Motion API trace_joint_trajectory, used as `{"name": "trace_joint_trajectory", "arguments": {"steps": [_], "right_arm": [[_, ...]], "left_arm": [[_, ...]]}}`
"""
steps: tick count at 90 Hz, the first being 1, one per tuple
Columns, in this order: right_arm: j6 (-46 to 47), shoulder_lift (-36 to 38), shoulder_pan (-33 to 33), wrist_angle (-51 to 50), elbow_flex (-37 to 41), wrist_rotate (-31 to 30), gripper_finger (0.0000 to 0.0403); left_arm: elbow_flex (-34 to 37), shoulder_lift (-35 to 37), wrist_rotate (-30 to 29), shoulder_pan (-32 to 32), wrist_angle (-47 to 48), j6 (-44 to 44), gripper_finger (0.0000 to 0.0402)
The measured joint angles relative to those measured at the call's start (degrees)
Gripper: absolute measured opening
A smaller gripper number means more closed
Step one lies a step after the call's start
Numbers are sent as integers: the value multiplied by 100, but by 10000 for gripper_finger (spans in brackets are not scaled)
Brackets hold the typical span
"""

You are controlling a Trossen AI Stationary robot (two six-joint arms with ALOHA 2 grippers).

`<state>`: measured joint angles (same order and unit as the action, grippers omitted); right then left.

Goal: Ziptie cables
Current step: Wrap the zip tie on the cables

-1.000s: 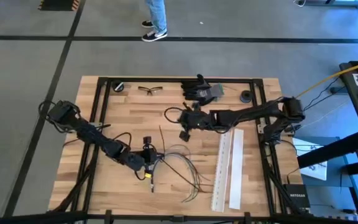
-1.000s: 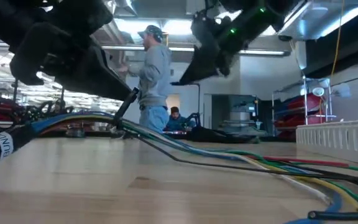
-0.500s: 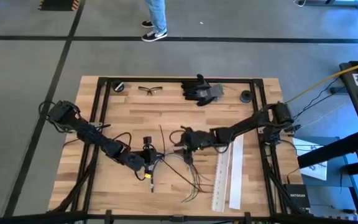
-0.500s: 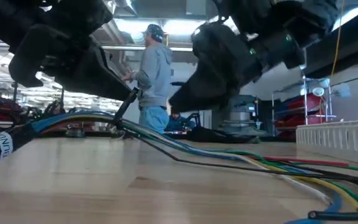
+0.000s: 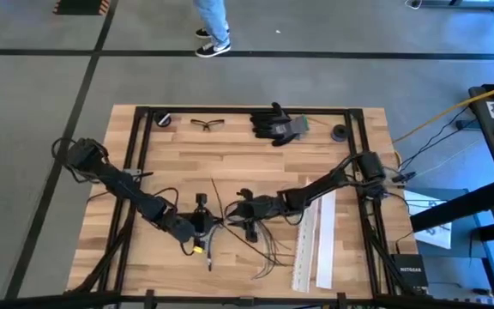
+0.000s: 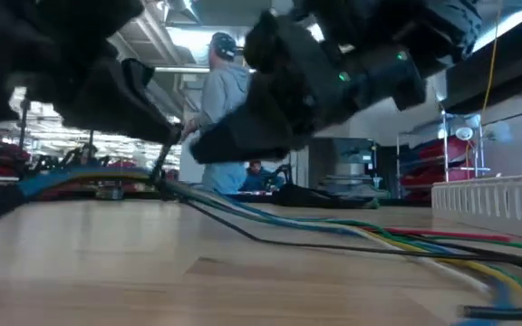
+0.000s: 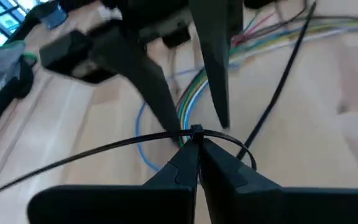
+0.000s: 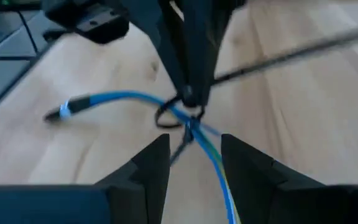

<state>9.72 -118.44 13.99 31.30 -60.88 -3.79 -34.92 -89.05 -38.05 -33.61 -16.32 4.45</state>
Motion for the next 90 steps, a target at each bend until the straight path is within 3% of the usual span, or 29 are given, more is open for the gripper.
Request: {"name": "trace_joint_trajectory", "arguments": {"steps": [21,64,90], "right_arm": [[-362,-528,-12,-589,-773,37,131],[-694,-1259,-14,-944,-1704,-21,131],[-703,-1120,-14,-2756,-2089,-328,131]], "left_arm": [[9,170,-118,-211,724,459,0],[11,170,-104,-284,857,631,0],[5,165,-140,-347,1229,1018,0]]}}
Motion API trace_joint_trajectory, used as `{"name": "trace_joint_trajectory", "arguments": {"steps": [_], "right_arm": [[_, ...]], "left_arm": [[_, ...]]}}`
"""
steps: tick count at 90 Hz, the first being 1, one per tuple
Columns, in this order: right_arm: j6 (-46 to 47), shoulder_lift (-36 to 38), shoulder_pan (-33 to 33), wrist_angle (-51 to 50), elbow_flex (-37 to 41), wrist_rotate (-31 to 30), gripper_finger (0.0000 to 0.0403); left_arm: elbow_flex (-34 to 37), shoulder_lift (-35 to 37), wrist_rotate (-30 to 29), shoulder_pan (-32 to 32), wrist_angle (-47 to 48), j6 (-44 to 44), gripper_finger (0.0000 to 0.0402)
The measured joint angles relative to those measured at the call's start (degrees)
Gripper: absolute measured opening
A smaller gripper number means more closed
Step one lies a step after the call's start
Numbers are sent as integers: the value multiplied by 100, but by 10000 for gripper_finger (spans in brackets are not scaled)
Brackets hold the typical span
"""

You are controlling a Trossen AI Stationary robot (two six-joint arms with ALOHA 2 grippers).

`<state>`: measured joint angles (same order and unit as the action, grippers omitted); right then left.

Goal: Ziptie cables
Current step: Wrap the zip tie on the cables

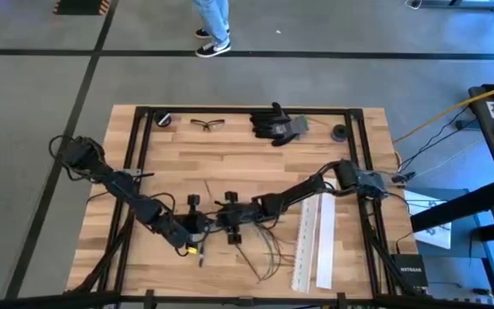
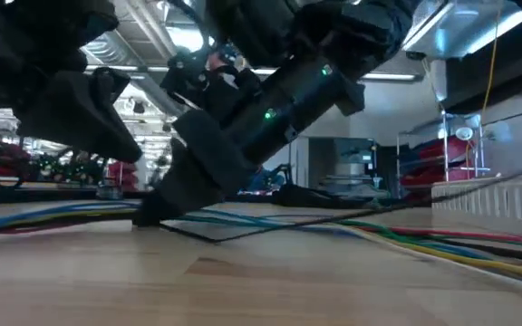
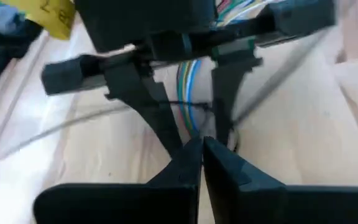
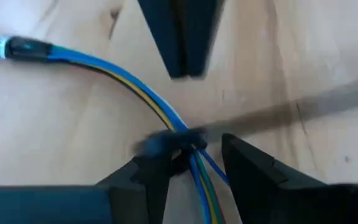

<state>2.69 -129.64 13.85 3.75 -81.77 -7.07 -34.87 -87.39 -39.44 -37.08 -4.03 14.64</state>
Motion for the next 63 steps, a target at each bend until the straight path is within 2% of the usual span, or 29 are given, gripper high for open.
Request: {"name": "trace_joint_trajectory", "arguments": {"steps": [19,32,47,63], "right_arm": [[0,101,0,-1646,-526,-40,131],[-9,104,0,-2333,-810,-46,131],[-14,100,0,-2681,-975,-44,131],[-101,91,0,-2687,-1006,-44,131]], "left_arm": [[6,0,7,-44,348,271,0],[6,0,8,-37,255,430,0],[6,0,14,-31,16,507,0],[6,0,31,-4,-44,1158,4]]}}
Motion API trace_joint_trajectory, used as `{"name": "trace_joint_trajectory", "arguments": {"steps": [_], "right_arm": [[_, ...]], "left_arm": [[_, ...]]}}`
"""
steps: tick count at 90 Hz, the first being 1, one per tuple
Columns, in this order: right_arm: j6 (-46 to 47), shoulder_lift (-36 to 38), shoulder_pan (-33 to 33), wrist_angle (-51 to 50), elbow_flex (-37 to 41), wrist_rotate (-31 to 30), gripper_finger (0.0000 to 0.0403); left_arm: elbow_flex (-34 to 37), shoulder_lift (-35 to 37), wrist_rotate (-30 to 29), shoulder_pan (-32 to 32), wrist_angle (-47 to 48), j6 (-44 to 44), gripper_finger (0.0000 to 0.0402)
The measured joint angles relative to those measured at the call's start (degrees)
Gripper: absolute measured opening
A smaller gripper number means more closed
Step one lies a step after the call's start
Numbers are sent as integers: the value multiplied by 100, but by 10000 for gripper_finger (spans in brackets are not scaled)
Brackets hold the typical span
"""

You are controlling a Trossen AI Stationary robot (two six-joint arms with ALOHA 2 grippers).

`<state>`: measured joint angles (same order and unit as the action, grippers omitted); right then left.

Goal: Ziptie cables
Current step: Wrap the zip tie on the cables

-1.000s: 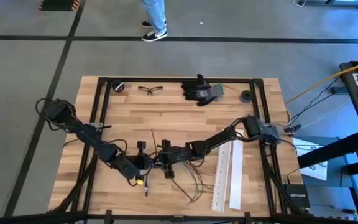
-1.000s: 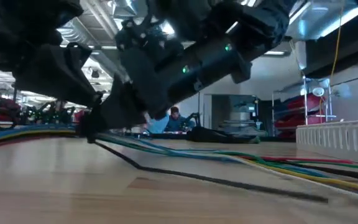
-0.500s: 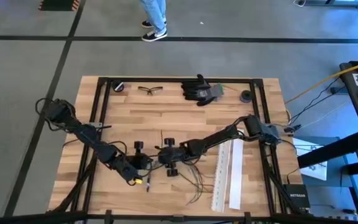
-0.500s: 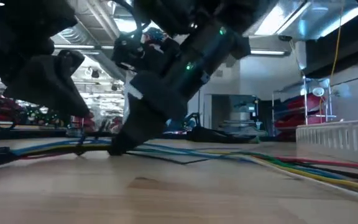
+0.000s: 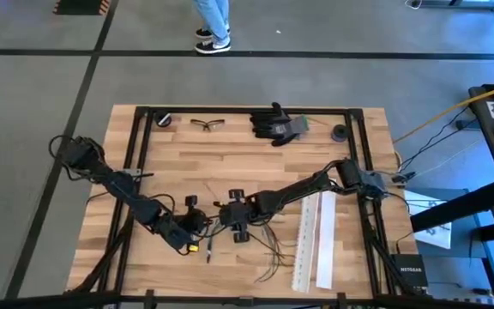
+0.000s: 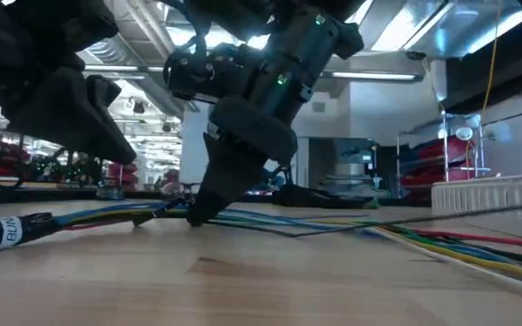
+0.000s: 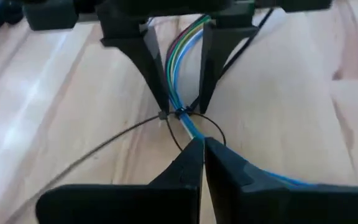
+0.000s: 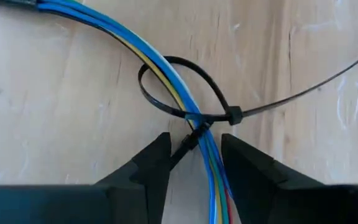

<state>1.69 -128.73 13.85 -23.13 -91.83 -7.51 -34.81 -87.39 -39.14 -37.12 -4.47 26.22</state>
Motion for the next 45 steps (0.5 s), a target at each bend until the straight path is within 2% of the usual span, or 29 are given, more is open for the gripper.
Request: {"name": "trace_joint_trajectory", "arguments": {"steps": [24,45], "right_arm": [[-90,0,-9,23,0,1,131],[-222,0,-9,41,-2,2,131]], "left_arm": [[0,-35,1152,356,-142,1490,88],[0,-325,1202,372,-277,1806,143]]}}
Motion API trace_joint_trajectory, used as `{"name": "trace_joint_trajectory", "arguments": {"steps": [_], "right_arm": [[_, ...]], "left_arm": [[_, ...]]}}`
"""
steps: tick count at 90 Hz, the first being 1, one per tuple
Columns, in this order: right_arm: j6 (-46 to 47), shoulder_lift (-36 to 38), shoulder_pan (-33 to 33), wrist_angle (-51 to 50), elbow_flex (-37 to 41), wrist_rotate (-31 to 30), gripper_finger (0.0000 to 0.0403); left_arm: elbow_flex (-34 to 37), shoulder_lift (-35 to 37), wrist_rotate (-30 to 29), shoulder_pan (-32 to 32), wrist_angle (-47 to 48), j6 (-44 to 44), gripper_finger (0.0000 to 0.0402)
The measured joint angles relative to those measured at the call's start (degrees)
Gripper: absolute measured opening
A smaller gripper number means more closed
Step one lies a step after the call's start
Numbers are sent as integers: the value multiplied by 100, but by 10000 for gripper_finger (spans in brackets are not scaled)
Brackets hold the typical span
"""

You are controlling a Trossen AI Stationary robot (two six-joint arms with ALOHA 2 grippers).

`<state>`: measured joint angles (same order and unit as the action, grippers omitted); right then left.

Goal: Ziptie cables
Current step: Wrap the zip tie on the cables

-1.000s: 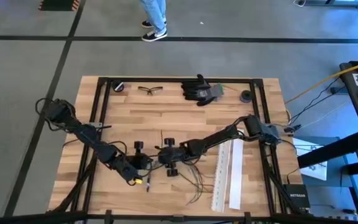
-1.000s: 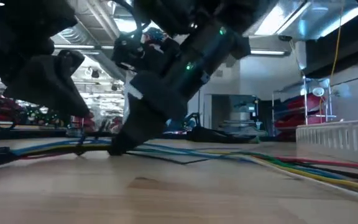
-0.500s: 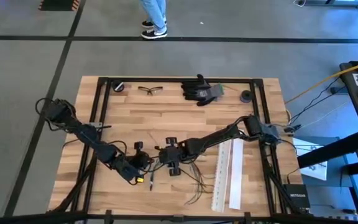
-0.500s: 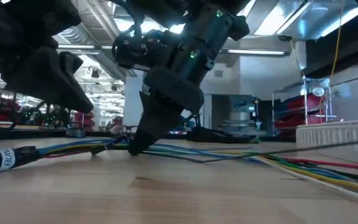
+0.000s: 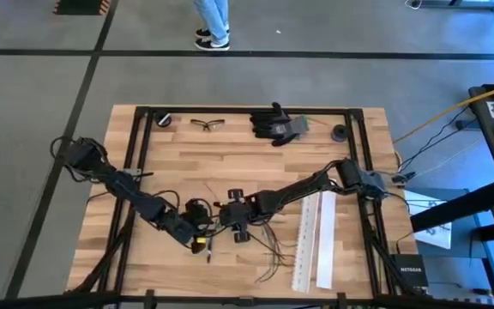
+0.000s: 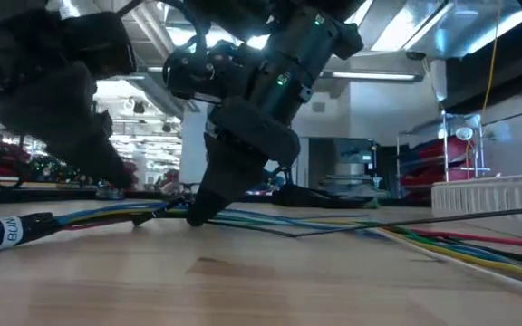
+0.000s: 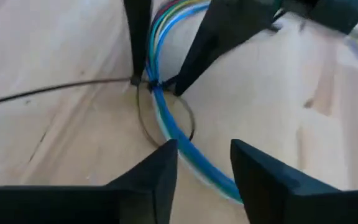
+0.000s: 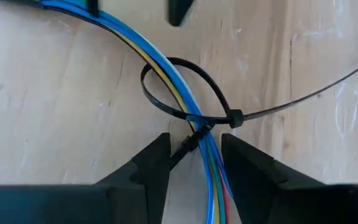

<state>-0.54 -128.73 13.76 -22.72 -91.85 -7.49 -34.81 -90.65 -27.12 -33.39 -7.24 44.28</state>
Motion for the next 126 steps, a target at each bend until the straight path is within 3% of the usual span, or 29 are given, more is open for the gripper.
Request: {"name": "trace_joint_trajectory", "arguments": {"steps": [22,45,62,78,101,117,126], "right_arm": [[-13,0,0,9,0,0,131],[49,11,0,-619,-31,-199,131],[362,46,55,-1549,-42,-487,131],[543,92,139,-1681,-4,-471,131],[-124,427,168,-690,26,-635,131],[-404,264,44,-24,24,18,131],[-450,164,-2,415,24,67,131]], "left_arm": [[-43,-608,-64,12,-285,-268,138],[-80,-735,0,-48,85,-405,11],[-74,-739,10,-80,100,-340,4],[-63,-746,27,-80,79,-331,3],[-44,-750,-41,-84,-9,-445,3],[-42,-752,-54,-82,-11,-427,3],[-42,-755,-69,-80,-15,-427,3]]}}
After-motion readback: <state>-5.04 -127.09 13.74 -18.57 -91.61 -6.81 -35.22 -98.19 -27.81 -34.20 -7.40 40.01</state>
